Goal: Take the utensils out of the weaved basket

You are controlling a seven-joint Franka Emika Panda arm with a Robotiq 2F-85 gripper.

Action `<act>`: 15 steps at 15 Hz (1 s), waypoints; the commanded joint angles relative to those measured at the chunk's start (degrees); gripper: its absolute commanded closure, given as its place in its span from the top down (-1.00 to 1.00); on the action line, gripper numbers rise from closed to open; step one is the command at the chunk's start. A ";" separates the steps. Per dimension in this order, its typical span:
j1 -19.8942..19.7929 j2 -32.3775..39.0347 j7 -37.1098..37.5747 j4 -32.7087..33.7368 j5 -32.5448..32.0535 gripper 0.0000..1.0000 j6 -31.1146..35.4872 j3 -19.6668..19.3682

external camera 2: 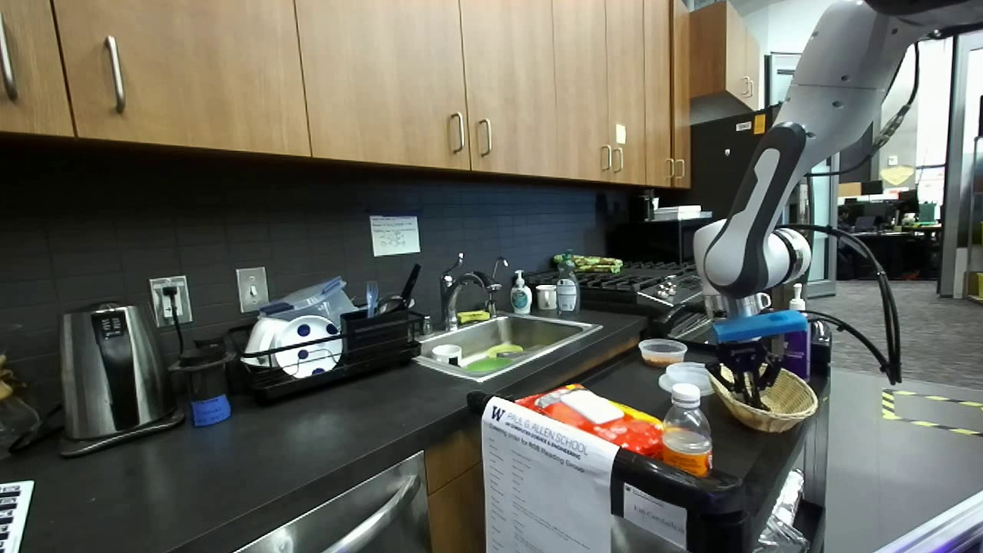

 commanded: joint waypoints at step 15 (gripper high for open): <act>1.86 -16.83 3.99 3.54 -0.05 -0.93 -8.36 13.09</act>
